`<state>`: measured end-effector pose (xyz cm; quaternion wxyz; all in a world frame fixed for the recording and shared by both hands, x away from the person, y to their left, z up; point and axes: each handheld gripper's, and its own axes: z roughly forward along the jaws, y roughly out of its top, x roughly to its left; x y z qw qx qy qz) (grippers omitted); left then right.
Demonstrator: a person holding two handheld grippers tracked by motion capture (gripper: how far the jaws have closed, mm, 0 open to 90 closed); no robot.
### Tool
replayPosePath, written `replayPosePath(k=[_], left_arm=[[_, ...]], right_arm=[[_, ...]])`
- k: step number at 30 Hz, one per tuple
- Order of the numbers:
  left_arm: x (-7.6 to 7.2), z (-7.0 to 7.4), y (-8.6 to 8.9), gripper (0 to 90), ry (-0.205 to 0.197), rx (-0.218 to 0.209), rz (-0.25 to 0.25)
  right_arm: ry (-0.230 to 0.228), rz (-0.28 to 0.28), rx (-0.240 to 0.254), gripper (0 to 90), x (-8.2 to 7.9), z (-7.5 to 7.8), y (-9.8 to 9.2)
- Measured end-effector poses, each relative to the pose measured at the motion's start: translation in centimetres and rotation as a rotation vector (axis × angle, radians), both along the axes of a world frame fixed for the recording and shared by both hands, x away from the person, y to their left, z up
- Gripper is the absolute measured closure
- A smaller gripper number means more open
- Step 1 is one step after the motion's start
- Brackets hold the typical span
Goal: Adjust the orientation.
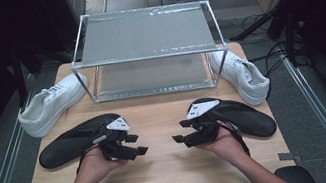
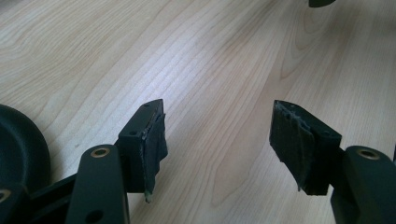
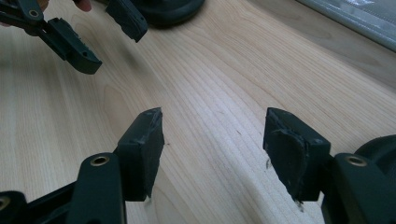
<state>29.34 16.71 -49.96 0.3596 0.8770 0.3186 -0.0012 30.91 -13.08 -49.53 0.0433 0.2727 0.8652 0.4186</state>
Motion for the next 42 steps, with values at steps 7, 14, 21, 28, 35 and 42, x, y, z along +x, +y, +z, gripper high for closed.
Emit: replayPosePath(k=[7, 14, 21, 28, 35, 42], left_arm=[[-0.4, 0.2, 0.7, 35.6, -0.011, -0.008, 0.008], [-1.0, 0.2, 1.9, 35.7, -0.023, 0.005, 0.039], [-1.6, 0.3, 3.5, 36.4, -0.024, 0.010, 0.088], [-2.0, 0.4, 4.9, 36.8, -0.034, 0.006, 0.129], [-2.3, 0.2, 6.8, 37.7, -0.031, 0.010, 0.183], [-2.3, 0.6, 8.5, 38.1, -0.043, 0.011, 0.213]], right_arm=[[0.002, 0.020, 0.001, 39.1, 0.3, 0.0, 0.4], [0.017, 0.033, -0.014, 39.2, 0.6, -0.1, 1.2], [0.020, 0.063, -0.012, 39.5, 0.9, 0.0, 2.0], [0.019, 0.084, -0.014, 39.5, 1.0, -0.1, 2.6], [0.029, 0.110, -0.020, 39.6, 1.1, -0.2, 3.3], [0.029, 0.123, -0.033, 39.6, 0.9, -0.4, 3.6]])
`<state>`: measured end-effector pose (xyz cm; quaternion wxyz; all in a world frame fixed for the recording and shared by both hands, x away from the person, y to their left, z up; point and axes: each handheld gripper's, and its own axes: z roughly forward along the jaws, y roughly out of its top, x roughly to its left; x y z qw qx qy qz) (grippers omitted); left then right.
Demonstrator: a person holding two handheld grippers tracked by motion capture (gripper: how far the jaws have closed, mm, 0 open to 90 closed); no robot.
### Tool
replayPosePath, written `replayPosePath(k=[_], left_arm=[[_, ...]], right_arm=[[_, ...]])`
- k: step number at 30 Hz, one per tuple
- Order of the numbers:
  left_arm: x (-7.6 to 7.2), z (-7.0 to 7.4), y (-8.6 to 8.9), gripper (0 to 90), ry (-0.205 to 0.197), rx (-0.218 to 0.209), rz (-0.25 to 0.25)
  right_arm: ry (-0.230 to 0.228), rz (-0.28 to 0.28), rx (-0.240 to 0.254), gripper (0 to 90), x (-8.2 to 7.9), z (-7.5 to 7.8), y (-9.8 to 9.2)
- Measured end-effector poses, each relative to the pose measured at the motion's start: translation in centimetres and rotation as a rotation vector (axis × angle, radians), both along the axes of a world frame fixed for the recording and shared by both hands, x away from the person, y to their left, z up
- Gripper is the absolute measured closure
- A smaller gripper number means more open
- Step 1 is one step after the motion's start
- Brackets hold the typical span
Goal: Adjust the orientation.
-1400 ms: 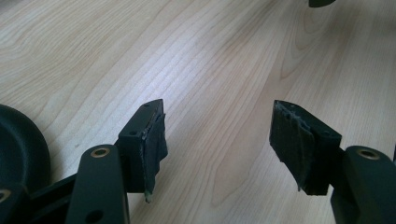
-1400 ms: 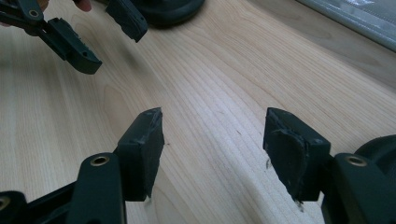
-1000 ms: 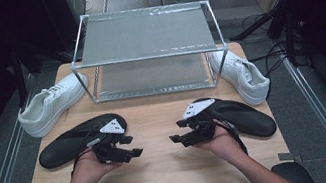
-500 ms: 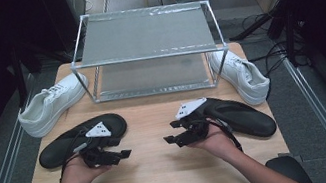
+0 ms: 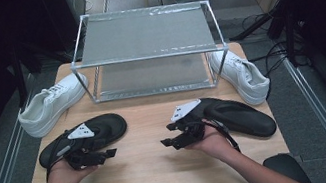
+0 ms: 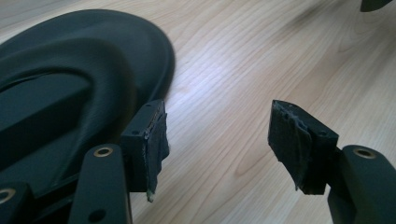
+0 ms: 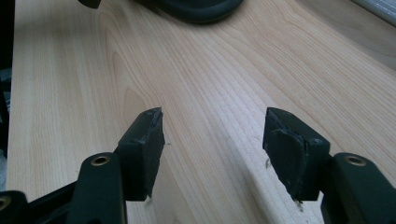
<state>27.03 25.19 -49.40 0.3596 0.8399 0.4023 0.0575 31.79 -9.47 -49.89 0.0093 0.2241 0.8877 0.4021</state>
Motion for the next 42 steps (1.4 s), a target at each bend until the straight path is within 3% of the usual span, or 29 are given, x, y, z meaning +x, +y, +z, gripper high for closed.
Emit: replayPosePath(k=[7, 17, 24, 36, 42], left_arm=[[0.0, 0.5, 2.0, 38.2, -0.001, -0.010, 0.048], [0.0, 1.3, 3.7, 38.5, -0.025, 0.014, 0.064], [0.4, 1.4, 4.6, 37.8, -0.033, 0.002, 0.069], [2.6, -1.2, 5.4, 48.1, 0.002, 0.020, 0.040], [3.3, -1.7, 5.3, 51.4, 0.017, 0.022, 0.008]], right_arm=[[0.016, -0.008, -0.007, 39.6, 0.1, -0.2, 0.1], [0.014, -0.012, -0.011, 39.6, 0.0, -0.4, -0.1], [0.022, -0.026, -0.015, 39.6, -0.1, -0.5, -0.5], [0.023, -0.066, -0.020, 39.8, -0.5, -0.5, -1.7], [0.019, -0.084, -0.022, 40.2, -0.7, -0.6, -2.2]])
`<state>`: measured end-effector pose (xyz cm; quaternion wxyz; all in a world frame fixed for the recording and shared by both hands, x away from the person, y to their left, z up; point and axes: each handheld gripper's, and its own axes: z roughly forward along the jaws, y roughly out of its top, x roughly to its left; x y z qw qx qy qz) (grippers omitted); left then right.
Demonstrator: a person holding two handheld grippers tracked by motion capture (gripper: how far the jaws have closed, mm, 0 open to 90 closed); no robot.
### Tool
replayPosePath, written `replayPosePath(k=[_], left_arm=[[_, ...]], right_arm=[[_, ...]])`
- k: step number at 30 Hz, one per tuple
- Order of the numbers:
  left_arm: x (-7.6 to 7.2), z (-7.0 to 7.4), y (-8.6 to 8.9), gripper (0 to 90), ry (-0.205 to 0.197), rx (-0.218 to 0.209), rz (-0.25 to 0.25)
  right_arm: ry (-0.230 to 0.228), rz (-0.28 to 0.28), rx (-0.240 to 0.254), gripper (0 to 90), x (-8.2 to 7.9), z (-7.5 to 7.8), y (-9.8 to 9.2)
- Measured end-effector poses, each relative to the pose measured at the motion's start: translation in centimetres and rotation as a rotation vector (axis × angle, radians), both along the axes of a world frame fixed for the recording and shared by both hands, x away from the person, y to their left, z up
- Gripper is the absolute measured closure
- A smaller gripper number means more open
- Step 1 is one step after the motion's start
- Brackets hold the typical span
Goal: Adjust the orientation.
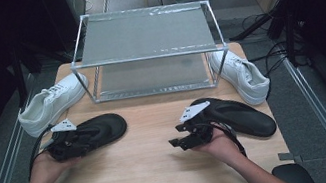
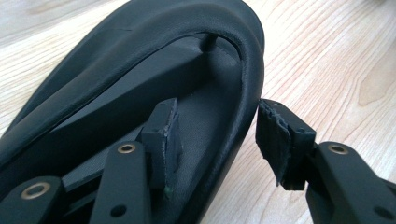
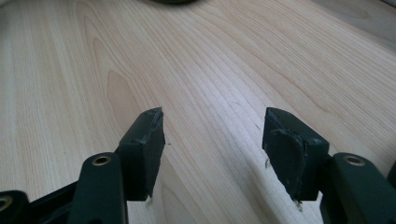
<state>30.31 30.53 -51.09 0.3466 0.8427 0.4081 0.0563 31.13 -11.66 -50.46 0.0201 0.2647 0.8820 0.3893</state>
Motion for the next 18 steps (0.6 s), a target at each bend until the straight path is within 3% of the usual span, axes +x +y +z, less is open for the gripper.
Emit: replayPosePath(k=[4, 11, 16, 18], left_arm=[[0.2, -0.2, -0.5, 56.3, -0.006, 0.019, -0.030], [0.4, -0.2, -0.7, 65.3, 0.002, 0.015, -0.053], [0.5, -0.1, -0.9, 71.2, -0.004, 0.019, -0.074], [0.7, 0.0, -1.1, 70.7, 0.028, 0.015, -0.052]], right_arm=[[0.001, -0.010, -0.003, 40.5, -0.1, -0.1, -0.4], [0.002, -0.018, -0.010, 41.1, -0.2, -0.1, -0.8], [0.027, -0.003, -0.006, 44.7, -0.2, -0.2, -0.8], [0.032, -0.002, -0.002, 44.7, -0.2, -0.2, -0.8]])
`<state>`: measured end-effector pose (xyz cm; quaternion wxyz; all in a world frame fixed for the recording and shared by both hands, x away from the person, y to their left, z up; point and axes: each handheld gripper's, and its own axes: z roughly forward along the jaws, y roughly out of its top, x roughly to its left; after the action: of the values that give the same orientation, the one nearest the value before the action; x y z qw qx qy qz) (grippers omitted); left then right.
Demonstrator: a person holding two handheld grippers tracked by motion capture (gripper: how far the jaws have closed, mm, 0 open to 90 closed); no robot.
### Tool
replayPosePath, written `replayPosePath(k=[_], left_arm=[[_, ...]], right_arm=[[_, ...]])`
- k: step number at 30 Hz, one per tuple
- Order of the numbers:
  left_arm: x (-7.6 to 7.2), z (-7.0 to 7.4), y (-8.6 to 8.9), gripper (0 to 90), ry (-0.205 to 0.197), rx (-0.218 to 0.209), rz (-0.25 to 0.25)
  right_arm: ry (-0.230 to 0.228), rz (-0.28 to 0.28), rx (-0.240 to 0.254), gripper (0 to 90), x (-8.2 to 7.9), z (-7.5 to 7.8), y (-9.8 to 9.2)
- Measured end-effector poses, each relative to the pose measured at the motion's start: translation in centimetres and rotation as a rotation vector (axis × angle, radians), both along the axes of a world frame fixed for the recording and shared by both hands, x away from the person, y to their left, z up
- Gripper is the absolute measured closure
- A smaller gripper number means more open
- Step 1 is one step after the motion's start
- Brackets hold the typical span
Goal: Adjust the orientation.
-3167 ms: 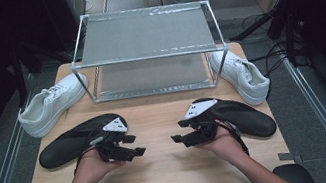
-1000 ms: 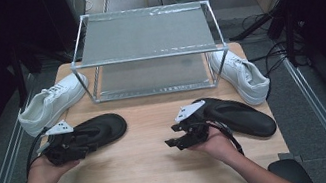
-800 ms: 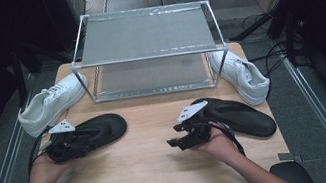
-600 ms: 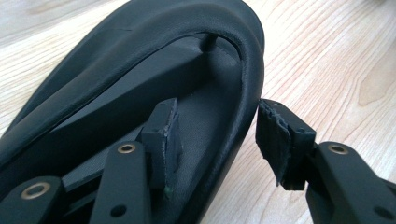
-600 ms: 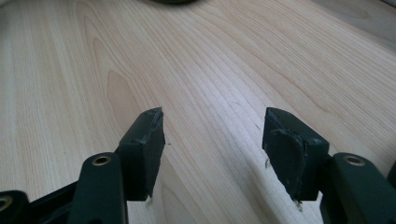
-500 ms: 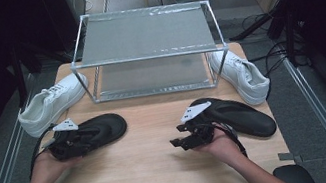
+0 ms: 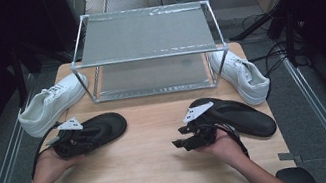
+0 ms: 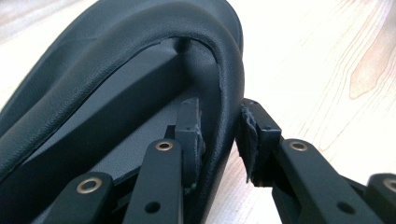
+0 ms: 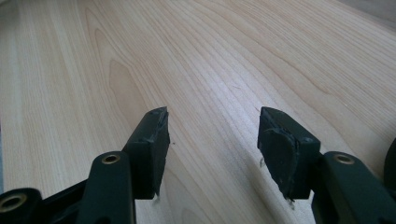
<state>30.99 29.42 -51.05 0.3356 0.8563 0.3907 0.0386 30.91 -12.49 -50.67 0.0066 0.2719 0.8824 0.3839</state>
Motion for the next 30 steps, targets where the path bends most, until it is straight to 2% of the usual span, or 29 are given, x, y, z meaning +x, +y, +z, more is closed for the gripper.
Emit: replayPosePath(k=[2, 6, 7, 9, 17, 19, 20, 21, 23, 24, 27, 29, 30], left_arm=[[0.0, 0.1, -0.1, 71.5, -0.012, 0.011, 0.002], [-0.1, 0.4, -0.3, 76.0, -0.025, 0.001, 0.003], [-0.2, 0.6, -0.4, 77.8, -0.029, 0.011, 0.000], [-0.2, 0.7, -0.5, 80.4, -0.027, 0.012, -0.002], [-0.2, 1.4, -0.9, 81.3, -0.023, 0.033, 0.013], [-0.2, 1.9, -1.2, 81.2, -0.016, 0.024, 0.019], [-0.3, 2.5, -1.9, 80.8, -0.035, 0.013, 0.019], [-0.3, 2.5, -1.9, 80.7, -0.035, 0.013, 0.019], [-0.7, 3.6, -3.6, 80.5, -0.073, 0.030, -0.018], [-0.7, 3.6, -3.6, 80.7, -0.073, 0.030, -0.018], [-0.7, 4.2, -5.7, 80.9, -0.081, 0.048, -0.055], [-0.3, 4.4, -7.5, 80.8, -0.056, 0.060, -0.083], [-0.3, 4.4, -7.5, 80.7, -0.056, 0.060, -0.083]], right_arm=[[0.000, -0.002, 0.001, 44.7, 0.0, 0.0, 0.0], [-0.001, -0.002, 0.001, 44.7, 0.0, 0.1, -0.1], [-0.001, -0.002, 0.002, 44.6, 0.0, 0.1, -0.1], [0.002, -0.002, 0.001, 44.6, 0.0, 0.0, -0.1], [0.015, 0.000, 0.003, 44.5, 0.1, -0.1, 0.2], [0.018, 0.002, 0.001, 44.4, 0.1, -0.2, 0.2], [0.016, 0.005, -0.002, 44.4, 0.1, -0.2, 0.3], [0.016, 0.005, -0.002, 44.4, 0.1, -0.2, 0.3], [0.017, 0.002, -0.001, 44.4, 0.1, -0.2, 0.2], [0.017, 0.002, -0.001, 44.4, 0.1, -0.2, 0.2], [0.018, -0.003, 0.003, 44.3, 0.1, -0.1, 0.1], [0.017, -0.004, 0.006, 44.3, 0.2, -0.2, 0.1], [0.017, -0.004, 0.007, 44.3, 0.2, -0.2, 0.1]])
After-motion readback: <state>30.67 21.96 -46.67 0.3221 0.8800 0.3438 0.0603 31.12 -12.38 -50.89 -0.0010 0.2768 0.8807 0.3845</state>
